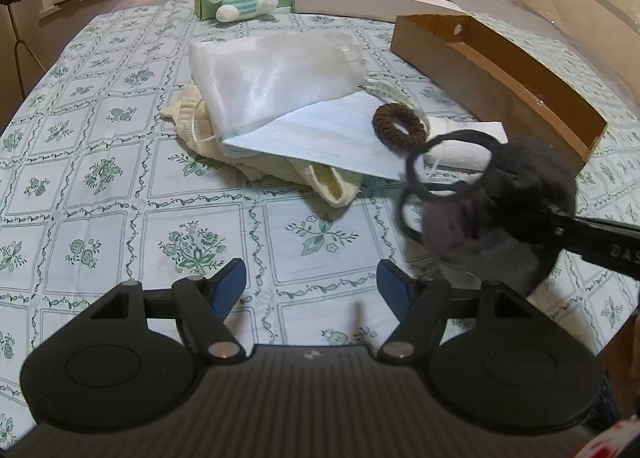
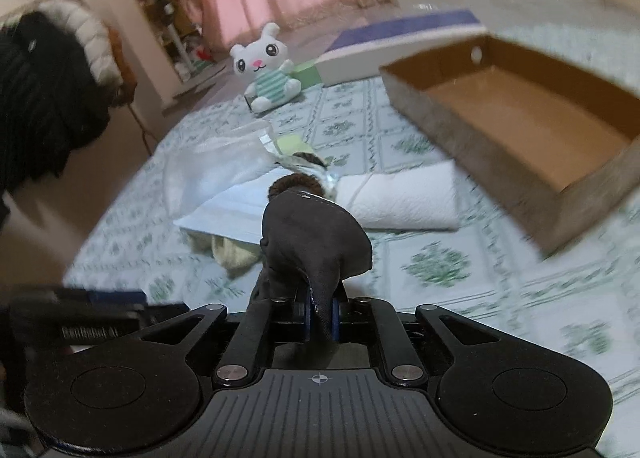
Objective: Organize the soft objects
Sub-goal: 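Lift the grey mask with the right gripper while the left gripper grasps the brown hair tie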
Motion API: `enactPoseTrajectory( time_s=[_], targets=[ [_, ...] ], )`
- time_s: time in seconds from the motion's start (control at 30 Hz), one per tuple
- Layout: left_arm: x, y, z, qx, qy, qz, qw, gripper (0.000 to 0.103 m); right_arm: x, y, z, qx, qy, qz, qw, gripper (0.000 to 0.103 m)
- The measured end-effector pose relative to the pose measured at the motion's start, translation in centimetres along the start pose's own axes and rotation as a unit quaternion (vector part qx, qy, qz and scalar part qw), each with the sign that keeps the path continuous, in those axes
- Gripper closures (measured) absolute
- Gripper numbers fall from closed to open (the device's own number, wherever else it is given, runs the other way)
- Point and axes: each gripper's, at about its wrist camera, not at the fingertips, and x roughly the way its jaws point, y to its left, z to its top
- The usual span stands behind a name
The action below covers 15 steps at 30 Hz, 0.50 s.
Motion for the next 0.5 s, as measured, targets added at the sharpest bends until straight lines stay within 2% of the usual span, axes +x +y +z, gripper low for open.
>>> enactPoseTrajectory(
  time_s=[0.23,0.5],
  targets=[
    [-0.3,-1.5,0.7,0.019,-0.01,-0.008,0.9997,0.035,-3.0,-0.2,0.9,-0.033,-0.04,-0.034,0.998,0.094],
    [1.0,-4.4,3.7,0.066,-0.043,-0.025,0.9966,0.038,-2.3,-0.4,3.2,-0.042,-0.054,-0.076,0.995,0.094]
  ],
)
